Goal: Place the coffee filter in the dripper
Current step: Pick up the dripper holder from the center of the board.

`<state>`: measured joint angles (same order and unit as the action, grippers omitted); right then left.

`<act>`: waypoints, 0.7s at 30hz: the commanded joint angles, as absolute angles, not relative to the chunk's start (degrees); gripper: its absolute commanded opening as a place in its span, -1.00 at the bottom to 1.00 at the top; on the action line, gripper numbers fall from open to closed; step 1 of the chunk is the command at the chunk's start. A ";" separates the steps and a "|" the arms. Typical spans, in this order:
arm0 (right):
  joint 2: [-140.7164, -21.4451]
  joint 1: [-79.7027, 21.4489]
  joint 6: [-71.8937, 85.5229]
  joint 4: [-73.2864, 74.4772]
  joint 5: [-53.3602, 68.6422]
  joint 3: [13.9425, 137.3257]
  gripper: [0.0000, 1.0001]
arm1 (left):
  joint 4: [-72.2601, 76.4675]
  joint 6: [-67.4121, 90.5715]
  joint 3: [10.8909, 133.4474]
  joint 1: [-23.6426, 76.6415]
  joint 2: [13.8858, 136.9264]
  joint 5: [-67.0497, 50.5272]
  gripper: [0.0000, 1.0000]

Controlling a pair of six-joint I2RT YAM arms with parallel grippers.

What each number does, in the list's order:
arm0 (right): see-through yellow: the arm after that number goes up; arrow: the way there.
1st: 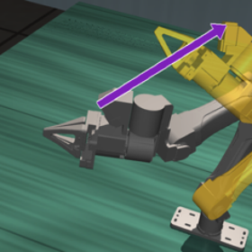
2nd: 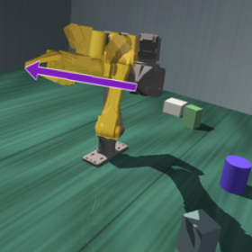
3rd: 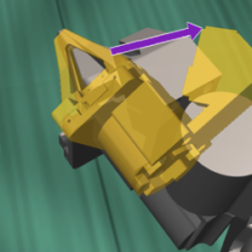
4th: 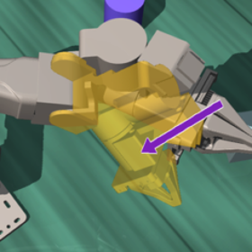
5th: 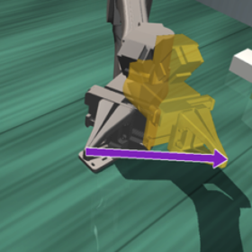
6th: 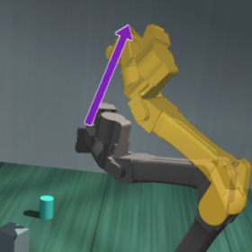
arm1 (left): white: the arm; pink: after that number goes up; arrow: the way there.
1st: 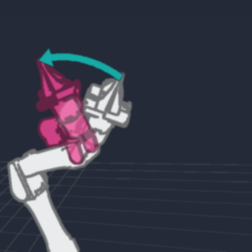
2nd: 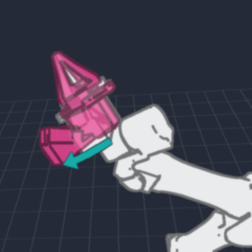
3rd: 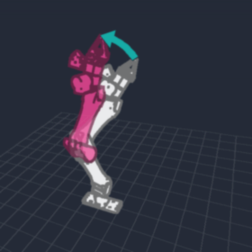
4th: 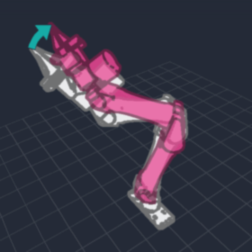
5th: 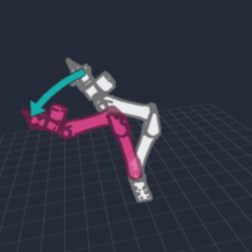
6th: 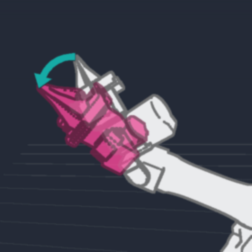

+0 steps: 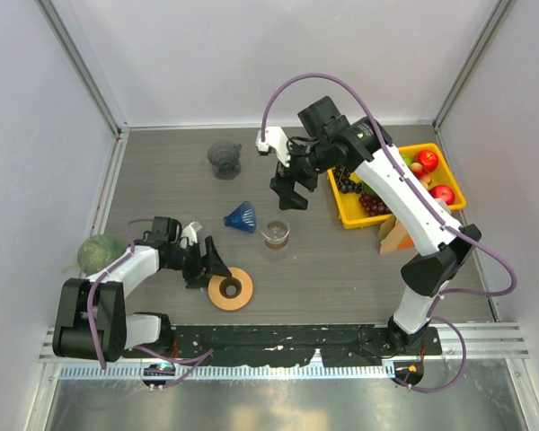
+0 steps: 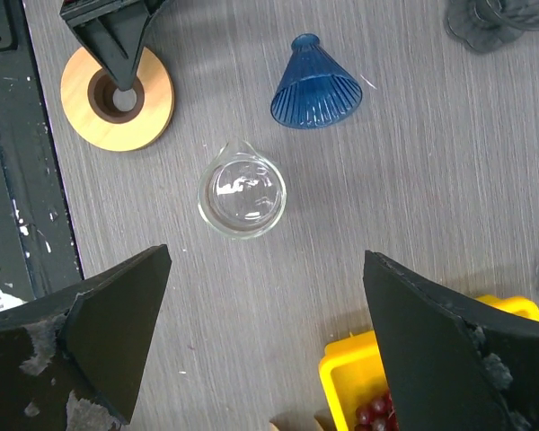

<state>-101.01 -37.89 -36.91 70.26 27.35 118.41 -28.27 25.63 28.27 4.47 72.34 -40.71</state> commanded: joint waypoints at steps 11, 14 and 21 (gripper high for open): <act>-92.73 -34.72 -34.37 70.31 25.14 111.98 0.91 | -16.52 26.19 25.31 7.82 69.01 -46.93 -0.15; -91.41 -34.63 -33.84 69.87 25.31 110.83 0.91 | -17.57 26.45 25.93 7.91 64.70 -46.93 -0.34; -89.04 -33.05 -32.00 69.87 28.12 107.41 0.91 | -21.27 26.72 27.77 7.65 58.02 -48.94 -1.00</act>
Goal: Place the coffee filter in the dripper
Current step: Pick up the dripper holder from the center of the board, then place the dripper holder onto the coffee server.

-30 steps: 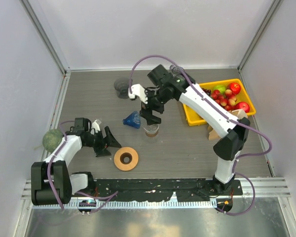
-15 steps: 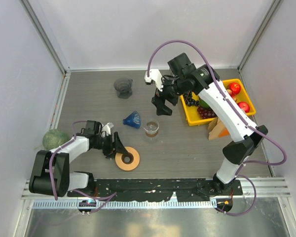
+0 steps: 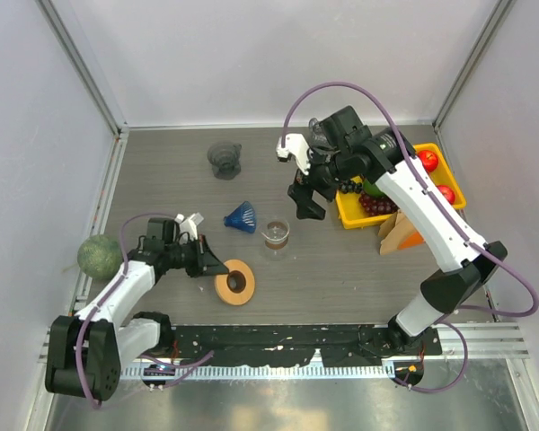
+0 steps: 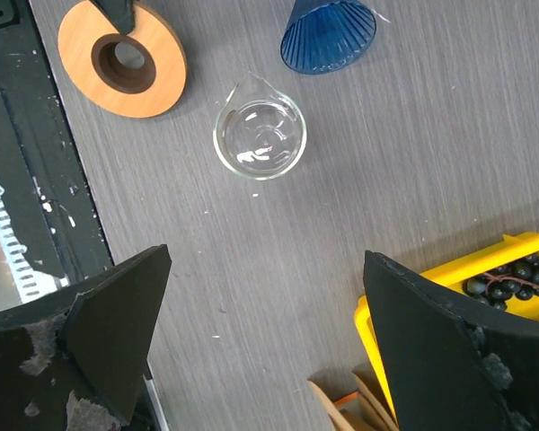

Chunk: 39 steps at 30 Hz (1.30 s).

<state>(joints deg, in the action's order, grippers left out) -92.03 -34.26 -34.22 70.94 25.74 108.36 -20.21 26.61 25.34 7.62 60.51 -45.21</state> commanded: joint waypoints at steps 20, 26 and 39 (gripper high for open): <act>-78.14 -18.81 15.46 26.93 64.16 78.32 0.90 | 10.87 53.95 45.26 10.80 54.31 -63.10 -1.00; -78.05 -20.04 14.77 23.12 63.63 72.69 0.87 | 21.70 59.76 46.67 15.11 58.97 -65.21 -1.00; -75.15 -24.08 13.10 20.04 69.61 67.15 0.76 | 25.48 61.17 46.49 17.93 61.26 -66.09 -1.00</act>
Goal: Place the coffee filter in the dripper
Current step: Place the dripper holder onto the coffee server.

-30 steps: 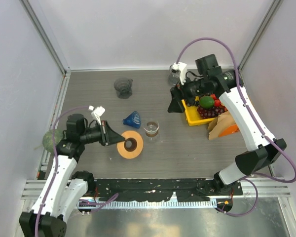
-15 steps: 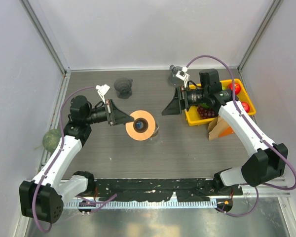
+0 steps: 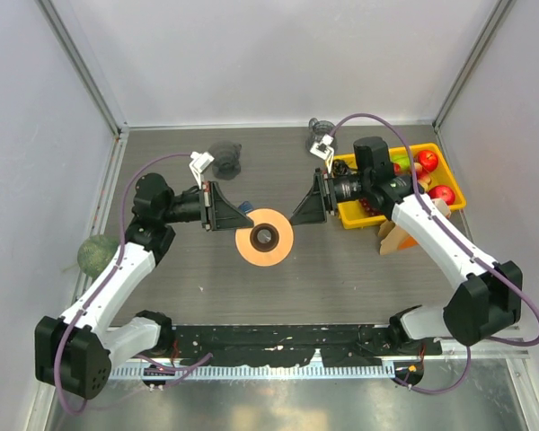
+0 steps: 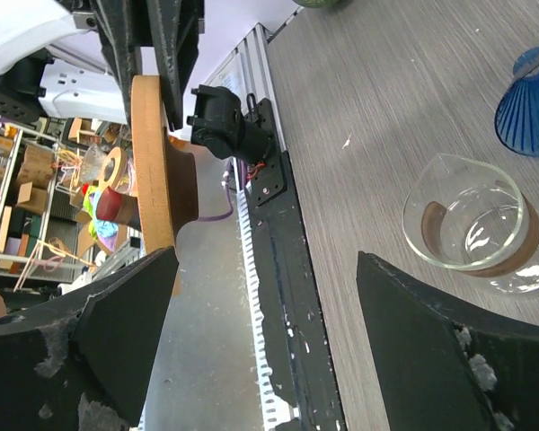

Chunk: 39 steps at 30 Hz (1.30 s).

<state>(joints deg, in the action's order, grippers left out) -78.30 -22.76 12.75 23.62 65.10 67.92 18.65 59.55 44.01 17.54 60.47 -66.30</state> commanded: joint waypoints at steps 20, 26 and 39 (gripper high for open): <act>-70.75 -26.36 19.77 12.83 70.05 63.81 0.69 | 28.74 62.49 45.53 18.19 61.87 -67.94 -1.00; -70.66 -27.25 21.09 11.43 70.40 63.72 0.19 | 29.09 62.23 45.53 18.28 62.31 -67.59 -1.00; -71.37 -26.20 32.05 4.14 68.82 60.21 -0.89 | 28.75 62.06 45.79 17.67 61.97 -66.36 -0.10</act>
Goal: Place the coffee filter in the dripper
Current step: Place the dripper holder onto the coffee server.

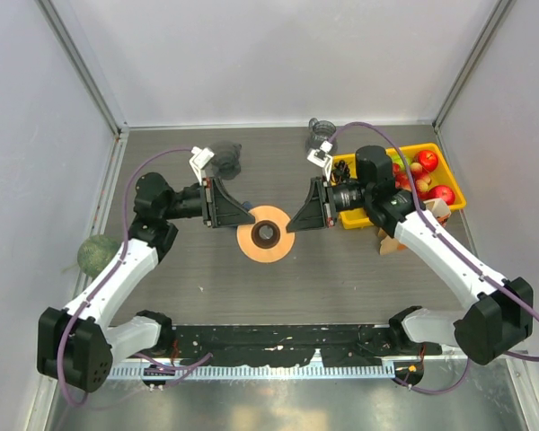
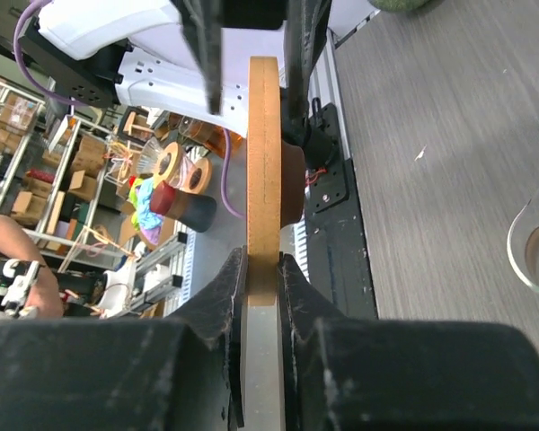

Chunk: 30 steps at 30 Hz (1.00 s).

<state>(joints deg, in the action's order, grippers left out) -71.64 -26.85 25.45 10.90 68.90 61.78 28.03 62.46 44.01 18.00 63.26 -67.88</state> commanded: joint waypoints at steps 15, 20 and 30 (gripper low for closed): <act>-76.72 -15.56 51.86 -22.85 66.54 44.12 -0.89 | 4.51 41.70 44.82 3.34 51.69 -59.77 0.99; -80.85 -15.38 51.85 -24.16 65.74 44.91 -0.89 | -15.87 25.07 50.79 3.34 50.45 -53.27 0.99; -85.51 -15.21 55.37 -29.35 66.88 43.68 -0.89 | -23.73 17.94 49.83 3.34 46.67 -52.12 0.99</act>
<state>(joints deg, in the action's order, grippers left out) -84.93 -15.40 53.67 -23.38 65.47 43.57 -18.90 23.49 48.21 3.57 47.11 -53.39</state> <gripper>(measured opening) 0.183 0.994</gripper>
